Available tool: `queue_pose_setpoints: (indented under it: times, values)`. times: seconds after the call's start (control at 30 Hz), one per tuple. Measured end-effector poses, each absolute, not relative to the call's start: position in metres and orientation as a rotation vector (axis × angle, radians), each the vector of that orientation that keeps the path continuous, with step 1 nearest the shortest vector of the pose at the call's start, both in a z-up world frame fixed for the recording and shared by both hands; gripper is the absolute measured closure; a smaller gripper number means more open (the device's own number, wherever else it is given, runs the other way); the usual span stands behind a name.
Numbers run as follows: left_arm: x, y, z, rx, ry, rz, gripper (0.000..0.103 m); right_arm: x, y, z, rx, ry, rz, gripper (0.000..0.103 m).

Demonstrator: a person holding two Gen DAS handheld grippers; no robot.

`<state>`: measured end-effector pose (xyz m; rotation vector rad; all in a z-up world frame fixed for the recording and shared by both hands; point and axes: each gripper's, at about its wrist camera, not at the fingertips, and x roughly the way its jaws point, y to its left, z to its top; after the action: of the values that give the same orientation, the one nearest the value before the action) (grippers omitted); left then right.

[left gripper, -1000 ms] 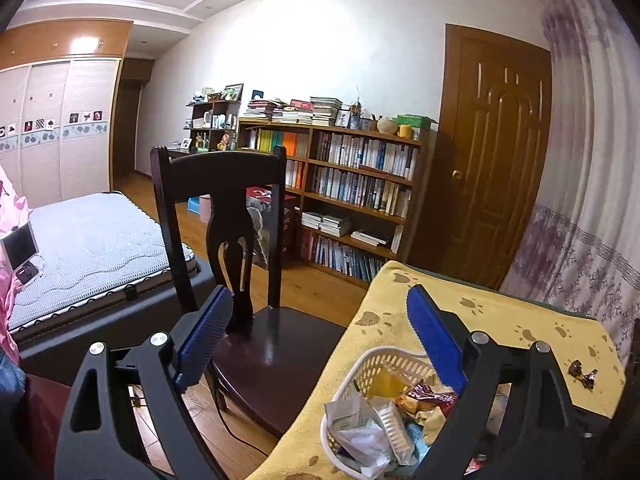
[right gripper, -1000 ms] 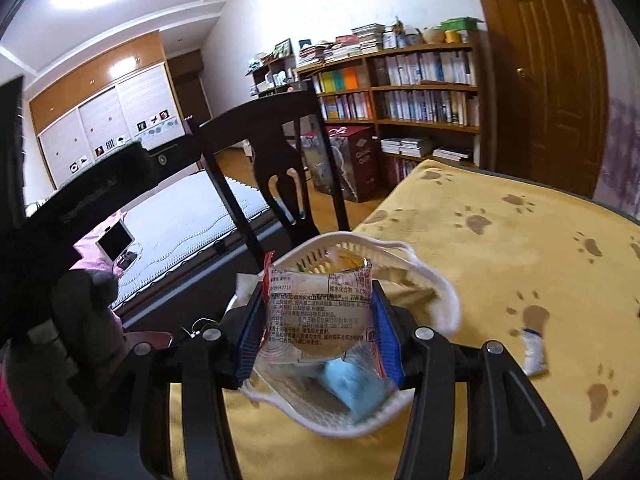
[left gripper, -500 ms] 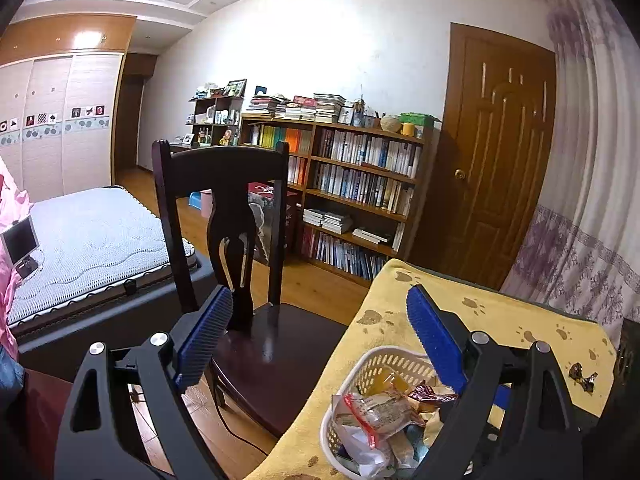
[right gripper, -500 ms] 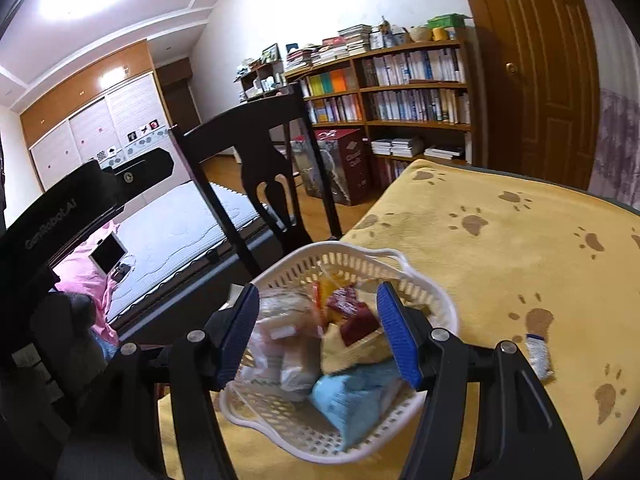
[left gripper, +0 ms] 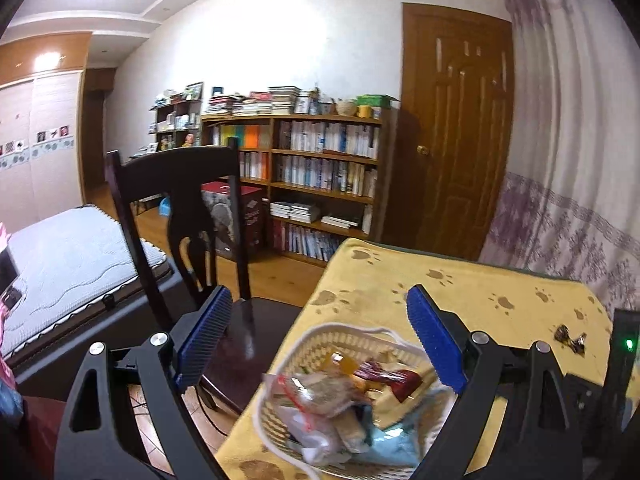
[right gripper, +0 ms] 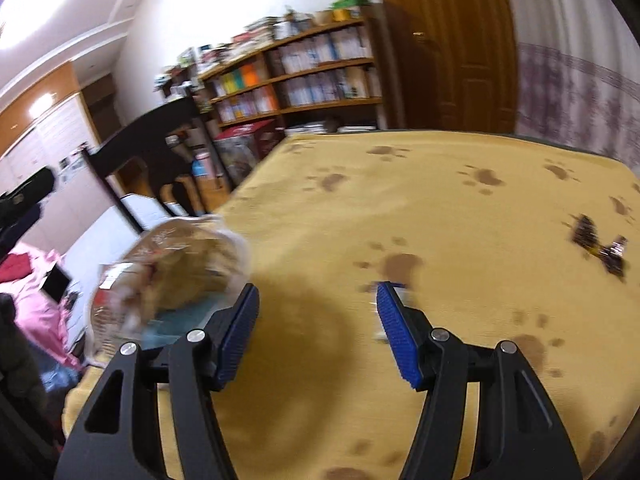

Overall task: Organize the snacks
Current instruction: 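Move the right tool to the table and grasp the purple foil candy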

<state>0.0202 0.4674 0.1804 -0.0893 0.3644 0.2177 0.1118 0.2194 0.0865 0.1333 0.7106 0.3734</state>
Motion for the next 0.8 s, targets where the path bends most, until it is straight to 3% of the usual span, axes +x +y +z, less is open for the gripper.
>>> queue_pose_setpoints:
  times: [0.47, 0.8]
  values:
    - [0.019, 0.396, 0.167, 0.022, 0.399, 0.065, 0.013, 0.163, 0.069, 0.065, 0.104, 0.737, 0.052, 0.041]
    - [0.022, 0.352, 0.154, 0.069, 0.456, -0.037, 0.013, 0.229, 0.028, 0.059, 0.044, 0.769, 0.007, 0.041]
